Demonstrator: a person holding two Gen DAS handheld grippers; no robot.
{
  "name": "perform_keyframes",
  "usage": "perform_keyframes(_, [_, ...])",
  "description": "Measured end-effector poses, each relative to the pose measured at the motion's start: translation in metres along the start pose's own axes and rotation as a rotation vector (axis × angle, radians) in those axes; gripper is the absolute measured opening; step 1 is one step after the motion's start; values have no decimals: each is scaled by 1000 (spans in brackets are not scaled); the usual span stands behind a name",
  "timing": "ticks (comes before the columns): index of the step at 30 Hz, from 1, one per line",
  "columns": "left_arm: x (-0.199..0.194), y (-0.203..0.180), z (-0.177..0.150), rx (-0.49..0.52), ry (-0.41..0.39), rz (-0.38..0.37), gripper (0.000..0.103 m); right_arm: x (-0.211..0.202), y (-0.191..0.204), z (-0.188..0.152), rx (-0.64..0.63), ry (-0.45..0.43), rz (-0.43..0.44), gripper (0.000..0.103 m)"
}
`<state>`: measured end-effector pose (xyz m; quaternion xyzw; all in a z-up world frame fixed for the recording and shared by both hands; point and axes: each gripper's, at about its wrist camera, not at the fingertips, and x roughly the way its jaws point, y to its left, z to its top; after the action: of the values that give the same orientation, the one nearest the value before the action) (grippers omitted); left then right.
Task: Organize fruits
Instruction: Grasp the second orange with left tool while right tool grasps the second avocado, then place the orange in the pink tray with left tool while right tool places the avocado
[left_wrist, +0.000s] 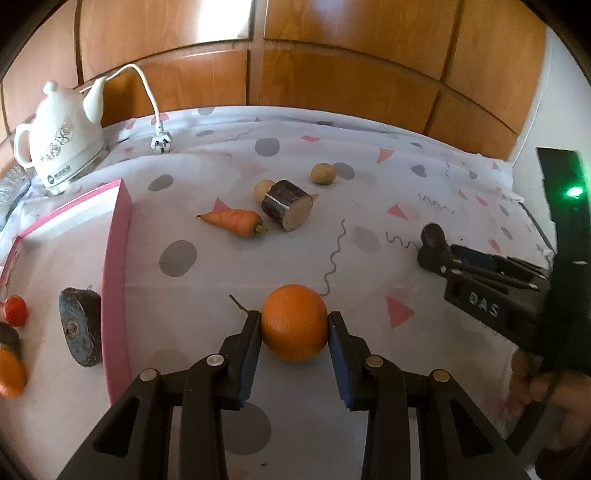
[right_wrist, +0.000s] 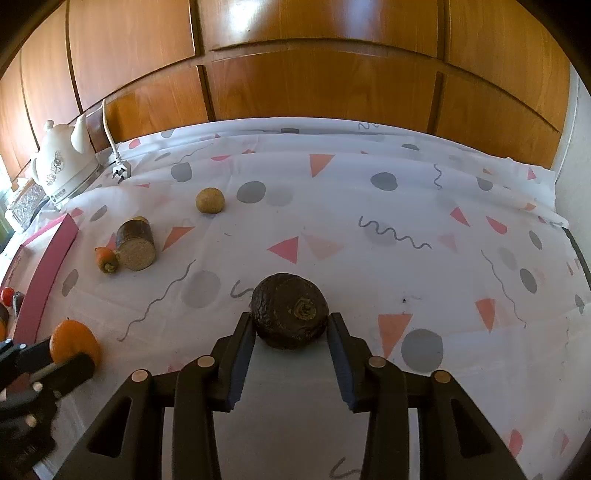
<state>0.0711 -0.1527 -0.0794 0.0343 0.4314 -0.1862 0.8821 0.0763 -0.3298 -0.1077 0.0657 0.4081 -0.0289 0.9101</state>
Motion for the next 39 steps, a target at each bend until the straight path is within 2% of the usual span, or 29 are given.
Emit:
perform_keyframes(5, [11, 1, -1, -29, -6, 0, 36, -11, 4, -11, 31, 6, 46, 40])
perform_keyframes(10, [15, -5, -3, 0, -27, 32, 36, -17, 9, -24, 44, -22, 52, 41])
perform_keyframes(15, [15, -2, -4, -15, -38, 20, 36, -13, 7, -24, 57, -15, 67, 41])
perform_keyframes(30, [14, -3, -7, -5, -62, 18, 36, -10, 7, -26, 54, -15, 58, 42])
perform_keyframes(39, [11, -5, -4, 16, -49, 33, 36, -11, 8, -27, 51, -18, 55, 42])
